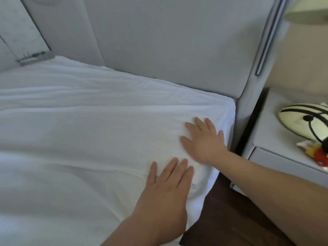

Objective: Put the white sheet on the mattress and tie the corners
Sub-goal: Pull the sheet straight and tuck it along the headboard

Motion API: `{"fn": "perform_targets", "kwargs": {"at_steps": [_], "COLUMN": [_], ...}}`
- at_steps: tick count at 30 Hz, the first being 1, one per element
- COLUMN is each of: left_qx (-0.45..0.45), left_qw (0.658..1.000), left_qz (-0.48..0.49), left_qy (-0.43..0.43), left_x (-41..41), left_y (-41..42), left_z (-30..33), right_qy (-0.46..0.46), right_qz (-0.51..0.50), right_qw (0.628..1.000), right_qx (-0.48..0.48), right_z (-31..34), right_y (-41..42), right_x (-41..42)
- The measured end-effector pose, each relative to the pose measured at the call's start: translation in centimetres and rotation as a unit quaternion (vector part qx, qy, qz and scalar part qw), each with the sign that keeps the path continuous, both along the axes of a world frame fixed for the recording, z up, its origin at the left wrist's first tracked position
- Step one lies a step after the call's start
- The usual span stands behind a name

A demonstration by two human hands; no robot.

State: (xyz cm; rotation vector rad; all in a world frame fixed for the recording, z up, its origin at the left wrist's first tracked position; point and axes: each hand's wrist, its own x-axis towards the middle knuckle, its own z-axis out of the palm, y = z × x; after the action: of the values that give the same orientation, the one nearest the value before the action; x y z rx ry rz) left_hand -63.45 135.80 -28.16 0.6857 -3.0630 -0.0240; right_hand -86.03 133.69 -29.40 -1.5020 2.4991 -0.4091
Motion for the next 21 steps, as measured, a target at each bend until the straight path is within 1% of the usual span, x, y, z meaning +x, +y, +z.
{"fn": "perform_targets", "kwargs": {"at_steps": [2, 4, 6, 8, 9, 11, 12, 14, 16, 19, 20, 21], "left_qx": [0.014, 0.008, 0.024, 0.045, 0.050, 0.027, 0.013, 0.002, 0.004, 0.025, 0.013, 0.005], "left_qw": [1.000, 0.998, 0.997, 0.996, 0.997, 0.999, 1.000, 1.000, 1.000, 0.999, 0.998, 0.998], "left_qz": [0.007, 0.031, 0.059, 0.070, 0.065, 0.041, 0.028, 0.018, 0.014, 0.008, 0.007, 0.011], "left_qy": [-0.022, -0.045, -0.053, -0.023, -0.011, 0.003, 0.006, -0.017, -0.013, 0.028, 0.055, 0.069], "left_x": [1.6, 3.6, 5.6, 7.4, 7.9, 8.3, 7.9, 6.6, 4.8, 3.0, 3.0, 3.2], "left_y": [0.8, 1.4, 1.3, 0.9, 0.6, 0.1, 0.0, -1.1, -2.7, -5.2, -6.0, -6.8], "left_z": [0.9, 2.3, 3.6, 4.7, 4.9, 4.4, 4.5, 4.5, 5.1, 5.1, 4.8, 4.5], "right_qy": [0.007, 0.032, 0.056, 0.087, 0.093, 0.104, 0.105, 0.101, 0.086, 0.089, 0.090, 0.082], "right_qz": [-0.007, -0.013, -0.016, 0.020, 0.055, 0.130, 0.146, 0.125, 0.083, 0.022, 0.010, 0.009], "right_qw": [1.000, 0.998, 0.997, 0.996, 0.994, 0.982, 0.978, 0.981, 0.989, 0.996, 0.996, 0.997], "right_qx": [0.025, 0.049, 0.048, 0.019, 0.027, 0.086, 0.109, 0.113, 0.082, -0.016, -0.026, -0.010], "right_z": [0.3, 2.0, 3.7, 4.6, 4.6, 4.1, 4.0, 5.0, 6.7, 7.6, 7.5, 7.5], "right_y": [0.7, 0.7, 0.5, 0.7, 1.0, 1.6, 1.6, -0.1, -3.4, -8.3, -9.8, -11.1], "right_x": [0.0, 0.0, 0.4, 1.7, 2.3, 3.2, 3.2, 2.7, 1.4, -2.2, -3.8, -5.0]}}
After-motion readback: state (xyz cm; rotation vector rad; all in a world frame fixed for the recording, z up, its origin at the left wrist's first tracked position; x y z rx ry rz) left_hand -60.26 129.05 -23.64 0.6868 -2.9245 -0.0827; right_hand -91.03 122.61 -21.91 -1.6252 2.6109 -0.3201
